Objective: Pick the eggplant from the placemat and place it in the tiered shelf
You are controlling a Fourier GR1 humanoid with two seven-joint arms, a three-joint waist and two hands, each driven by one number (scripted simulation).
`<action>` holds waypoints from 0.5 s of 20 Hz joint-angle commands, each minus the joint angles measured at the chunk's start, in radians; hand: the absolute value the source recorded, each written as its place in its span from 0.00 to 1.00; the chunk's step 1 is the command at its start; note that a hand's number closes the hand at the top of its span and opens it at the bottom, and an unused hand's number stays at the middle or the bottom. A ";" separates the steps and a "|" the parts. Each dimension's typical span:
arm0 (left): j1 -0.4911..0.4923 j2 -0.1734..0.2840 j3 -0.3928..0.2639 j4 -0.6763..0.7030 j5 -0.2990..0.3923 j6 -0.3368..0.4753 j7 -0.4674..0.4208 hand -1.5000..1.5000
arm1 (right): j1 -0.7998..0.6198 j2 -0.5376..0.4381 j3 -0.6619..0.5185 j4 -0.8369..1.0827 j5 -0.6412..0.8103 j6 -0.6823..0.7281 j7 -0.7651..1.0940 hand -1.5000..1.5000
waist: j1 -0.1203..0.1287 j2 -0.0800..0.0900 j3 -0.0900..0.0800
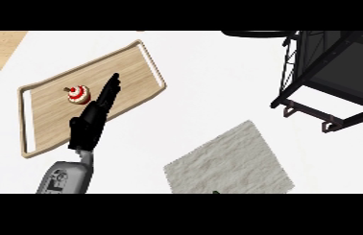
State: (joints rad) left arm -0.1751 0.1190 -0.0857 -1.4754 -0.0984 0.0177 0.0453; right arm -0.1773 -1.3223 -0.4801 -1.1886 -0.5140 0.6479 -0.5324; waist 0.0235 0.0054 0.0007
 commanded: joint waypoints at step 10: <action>-0.040 -0.004 0.010 0.038 -0.007 -0.020 0.002 0.50 | -0.400 0.056 0.204 0.132 0.133 -0.061 -0.063 1.00 | 0.018 0.004 -0.001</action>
State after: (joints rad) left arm -0.2006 0.1102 -0.0829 -1.4456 -0.1060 0.0076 0.0410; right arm -0.4607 -1.2965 -0.3299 -1.1011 -0.4308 0.5772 -0.5363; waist 0.0392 0.0087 -0.0001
